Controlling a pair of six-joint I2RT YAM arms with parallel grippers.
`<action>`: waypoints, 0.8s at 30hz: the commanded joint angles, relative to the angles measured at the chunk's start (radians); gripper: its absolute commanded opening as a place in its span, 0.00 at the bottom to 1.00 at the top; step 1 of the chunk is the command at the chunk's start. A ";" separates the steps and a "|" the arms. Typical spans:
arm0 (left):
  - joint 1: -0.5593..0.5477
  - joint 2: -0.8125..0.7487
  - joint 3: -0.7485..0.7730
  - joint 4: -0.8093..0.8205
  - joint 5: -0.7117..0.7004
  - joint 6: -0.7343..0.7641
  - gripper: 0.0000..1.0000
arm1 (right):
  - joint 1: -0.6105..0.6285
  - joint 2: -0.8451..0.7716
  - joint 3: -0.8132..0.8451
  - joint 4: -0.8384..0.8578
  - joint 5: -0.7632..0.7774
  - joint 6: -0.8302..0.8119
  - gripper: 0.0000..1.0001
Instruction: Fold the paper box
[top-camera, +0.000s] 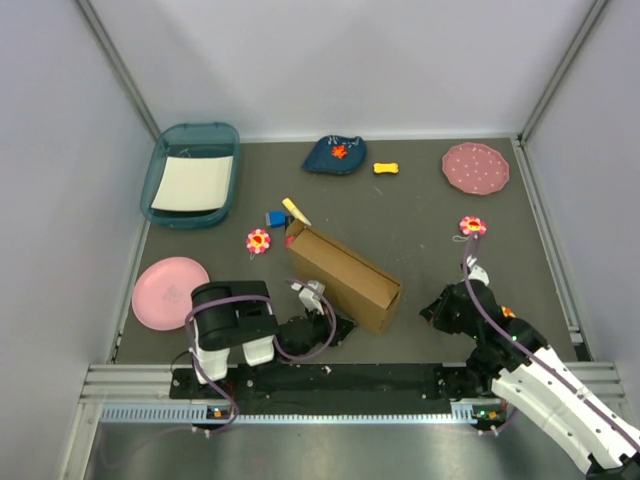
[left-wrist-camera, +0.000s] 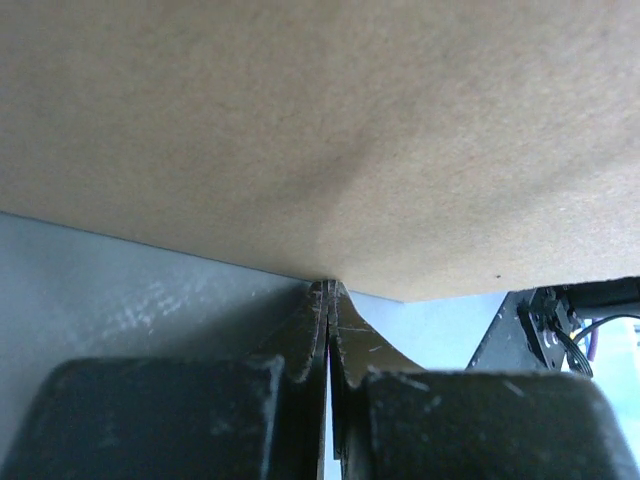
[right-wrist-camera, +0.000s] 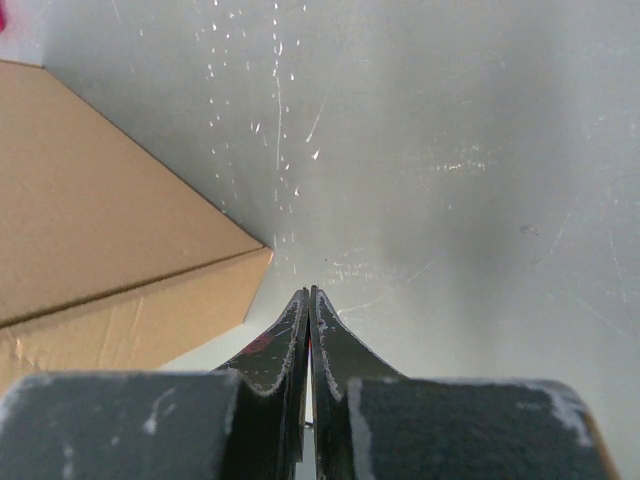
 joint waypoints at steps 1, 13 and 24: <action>0.015 0.048 0.049 0.129 -0.031 0.048 0.00 | 0.008 -0.004 0.054 0.007 0.030 0.002 0.00; 0.083 0.117 0.212 0.043 -0.005 0.048 0.00 | 0.010 0.021 0.130 -0.023 0.070 0.019 0.00; 0.106 0.154 0.382 -0.110 -0.010 0.065 0.00 | 0.010 0.029 0.164 -0.049 0.090 0.001 0.00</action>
